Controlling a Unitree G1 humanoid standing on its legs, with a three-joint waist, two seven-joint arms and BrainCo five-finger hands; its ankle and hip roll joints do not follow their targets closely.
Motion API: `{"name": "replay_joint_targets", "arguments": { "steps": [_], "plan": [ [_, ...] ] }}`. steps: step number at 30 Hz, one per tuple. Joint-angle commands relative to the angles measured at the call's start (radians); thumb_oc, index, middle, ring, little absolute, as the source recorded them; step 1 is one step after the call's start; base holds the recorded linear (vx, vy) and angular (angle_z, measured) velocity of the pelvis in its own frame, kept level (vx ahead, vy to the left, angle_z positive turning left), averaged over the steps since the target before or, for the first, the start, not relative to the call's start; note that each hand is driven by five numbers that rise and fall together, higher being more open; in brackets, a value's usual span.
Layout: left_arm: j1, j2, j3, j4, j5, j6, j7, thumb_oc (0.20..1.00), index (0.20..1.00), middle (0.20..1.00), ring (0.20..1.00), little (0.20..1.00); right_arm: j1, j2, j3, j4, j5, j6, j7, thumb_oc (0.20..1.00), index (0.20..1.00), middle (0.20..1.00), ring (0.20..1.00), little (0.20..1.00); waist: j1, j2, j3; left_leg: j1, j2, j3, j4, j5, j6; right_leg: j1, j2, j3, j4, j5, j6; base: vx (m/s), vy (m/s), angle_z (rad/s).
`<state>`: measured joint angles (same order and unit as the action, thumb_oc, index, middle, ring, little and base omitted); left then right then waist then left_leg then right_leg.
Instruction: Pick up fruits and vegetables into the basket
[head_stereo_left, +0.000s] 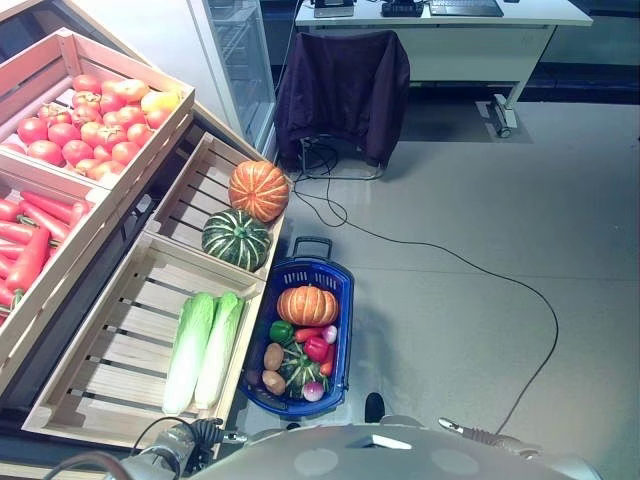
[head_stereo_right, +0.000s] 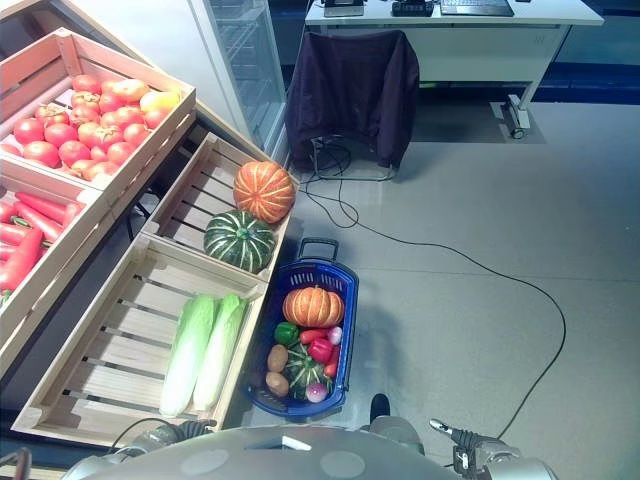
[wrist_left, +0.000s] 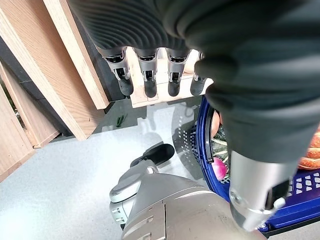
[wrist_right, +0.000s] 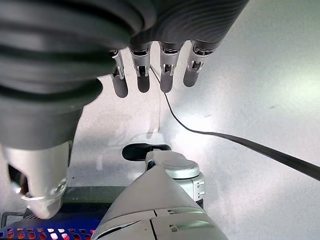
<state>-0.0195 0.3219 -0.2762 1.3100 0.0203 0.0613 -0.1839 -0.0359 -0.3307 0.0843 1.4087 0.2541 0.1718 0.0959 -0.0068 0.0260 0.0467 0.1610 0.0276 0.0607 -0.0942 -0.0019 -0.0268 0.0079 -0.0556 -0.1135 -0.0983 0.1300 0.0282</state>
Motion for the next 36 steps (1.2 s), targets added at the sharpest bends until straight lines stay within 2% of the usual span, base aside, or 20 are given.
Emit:
{"name": "replay_joint_targets", "arguments": {
  "steps": [1, 18, 24, 29, 36],
  "plan": [
    [-0.053, -0.010, 0.028, 0.050, -0.019, -0.018, 0.009, 1.000, 1.000, 1.000, 1.000, 1.000, -0.070, 0.006, 0.017, 0.055, 0.020, 0.000, 0.001, 1.000, 1.000, 1.000, 1.000, 1.000, -0.015, -0.016, 0.021, -0.044, -0.001, -0.040, 0.007, -0.070, -0.020, 0.100, -0.032, 0.024, 0.011, -0.146, 0.094, 0.00, 0.000, 0.00],
    [-0.053, -0.004, 0.032, 0.048, -0.017, -0.024, 0.024, 1.000, 1.000, 1.000, 1.000, 1.000, -0.073, -0.001, 0.017, 0.055, 0.015, 0.004, 0.005, 1.000, 1.000, 1.000, 1.000, 1.000, -0.007, -0.021, 0.019, -0.042, 0.000, -0.052, 0.007, -0.069, -0.023, 0.108, -0.030, 0.015, 0.011, -0.150, 0.093, 0.00, 0.000, 0.00],
    [-0.044, 0.001, 0.038, 0.044, -0.016, -0.023, 0.029, 1.000, 1.000, 1.000, 1.000, 1.000, -0.070, -0.008, 0.012, 0.048, 0.011, 0.011, 0.007, 1.000, 1.000, 1.000, 1.000, 1.000, -0.002, -0.022, 0.036, -0.061, 0.001, -0.058, 0.007, -0.057, -0.026, 0.096, -0.030, 0.013, 0.011, -0.144, 0.094, 0.00, 0.000, 0.00],
    [-0.027, 0.002, 0.026, 0.036, -0.029, -0.029, 0.038, 1.000, 1.000, 1.000, 1.000, 1.000, -0.065, -0.014, 0.017, 0.042, 0.014, 0.013, 0.009, 1.000, 1.000, 1.000, 1.000, 1.000, 0.002, -0.019, 0.065, -0.103, -0.001, -0.063, 0.007, -0.040, -0.024, 0.061, -0.027, 0.013, 0.011, -0.136, 0.091, -0.03, -0.003, 0.03],
    [-0.072, -0.002, -0.009, 0.005, -0.092, -0.039, 0.060, 1.000, 1.000, 1.000, 1.000, 1.000, -0.113, -0.013, 0.055, 0.010, 0.080, 0.002, -0.021, 1.000, 1.000, 1.000, 1.000, 1.000, -0.008, 0.001, 0.177, -0.229, -0.010, -0.074, 0.007, 0.009, -0.016, -0.061, -0.014, 0.040, 0.011, -0.104, 0.075, -0.16, -0.011, 0.06]
  ]
}}
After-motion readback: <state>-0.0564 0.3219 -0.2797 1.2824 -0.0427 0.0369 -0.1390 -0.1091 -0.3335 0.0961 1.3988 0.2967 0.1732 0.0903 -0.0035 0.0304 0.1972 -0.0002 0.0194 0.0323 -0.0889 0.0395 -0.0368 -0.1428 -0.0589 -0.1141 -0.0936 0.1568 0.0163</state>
